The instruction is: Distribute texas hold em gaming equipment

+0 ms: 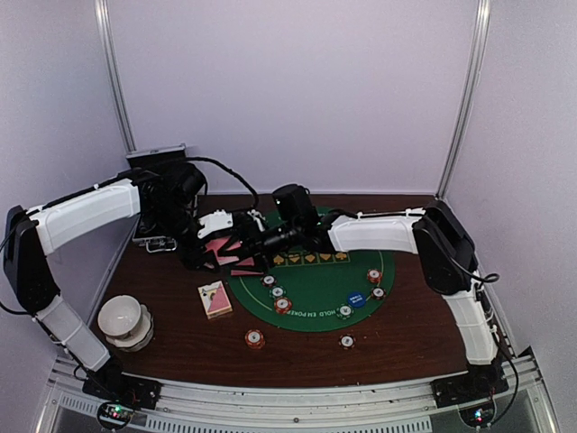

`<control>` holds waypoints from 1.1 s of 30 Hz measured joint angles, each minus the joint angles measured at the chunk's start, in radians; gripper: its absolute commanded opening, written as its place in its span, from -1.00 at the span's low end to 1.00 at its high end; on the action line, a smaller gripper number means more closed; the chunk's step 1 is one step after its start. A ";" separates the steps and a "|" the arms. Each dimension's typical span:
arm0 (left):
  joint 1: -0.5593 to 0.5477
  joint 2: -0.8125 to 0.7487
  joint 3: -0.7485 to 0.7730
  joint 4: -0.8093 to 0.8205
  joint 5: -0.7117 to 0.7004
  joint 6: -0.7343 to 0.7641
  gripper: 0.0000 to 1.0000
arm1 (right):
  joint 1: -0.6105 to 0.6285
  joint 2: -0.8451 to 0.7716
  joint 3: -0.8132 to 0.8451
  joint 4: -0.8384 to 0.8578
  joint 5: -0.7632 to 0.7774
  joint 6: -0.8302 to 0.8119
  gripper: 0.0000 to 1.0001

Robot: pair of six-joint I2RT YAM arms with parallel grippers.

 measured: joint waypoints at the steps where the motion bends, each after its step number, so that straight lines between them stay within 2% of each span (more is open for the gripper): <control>1: 0.000 0.000 0.000 0.000 0.000 0.000 -1.00 | 0.000 0.000 -0.002 0.001 0.001 0.002 0.26; 11: 0.000 0.000 0.000 0.000 0.000 0.000 -1.00 | 0.000 0.000 -0.004 0.044 0.007 0.048 0.14; 18: 0.000 0.000 0.000 0.000 0.003 0.000 -1.00 | 0.000 0.000 -0.002 0.030 0.023 0.050 -0.09; 33: 0.000 -0.001 -0.008 -0.001 0.000 0.001 -1.00 | -0.027 -0.071 -0.050 -0.064 0.039 -0.050 -0.20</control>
